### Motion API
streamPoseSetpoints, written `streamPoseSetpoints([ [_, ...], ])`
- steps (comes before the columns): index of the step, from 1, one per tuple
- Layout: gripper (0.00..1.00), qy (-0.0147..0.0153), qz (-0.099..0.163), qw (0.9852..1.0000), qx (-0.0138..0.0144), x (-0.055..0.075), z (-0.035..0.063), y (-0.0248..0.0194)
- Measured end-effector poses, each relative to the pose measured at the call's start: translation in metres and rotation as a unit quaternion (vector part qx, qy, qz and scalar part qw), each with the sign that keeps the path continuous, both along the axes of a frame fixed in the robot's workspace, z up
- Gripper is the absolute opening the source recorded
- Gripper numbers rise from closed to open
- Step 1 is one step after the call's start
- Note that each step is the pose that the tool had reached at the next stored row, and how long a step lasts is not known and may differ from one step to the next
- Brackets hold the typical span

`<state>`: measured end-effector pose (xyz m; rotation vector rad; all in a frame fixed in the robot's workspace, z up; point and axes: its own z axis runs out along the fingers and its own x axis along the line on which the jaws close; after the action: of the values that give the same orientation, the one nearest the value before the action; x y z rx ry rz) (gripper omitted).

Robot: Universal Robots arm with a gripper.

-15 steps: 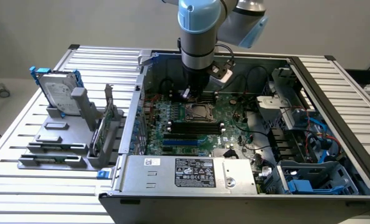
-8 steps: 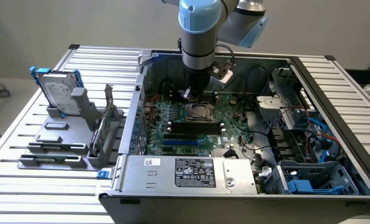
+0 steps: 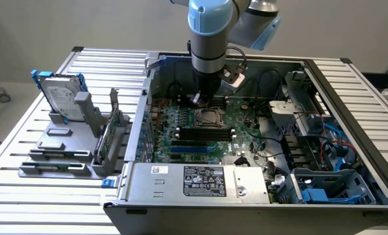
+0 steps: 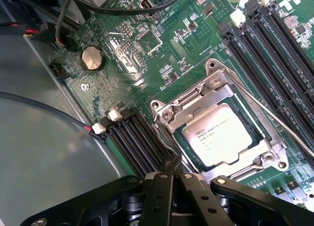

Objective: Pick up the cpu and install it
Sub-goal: 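Install the first cpu locking lever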

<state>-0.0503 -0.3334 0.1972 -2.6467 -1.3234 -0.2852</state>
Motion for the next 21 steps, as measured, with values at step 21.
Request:
streamPoseSetpoints([
  [21,0.11,0.0000,0.000,1.0000,-0.0032,0.0022,-0.0009,0.0000],
])
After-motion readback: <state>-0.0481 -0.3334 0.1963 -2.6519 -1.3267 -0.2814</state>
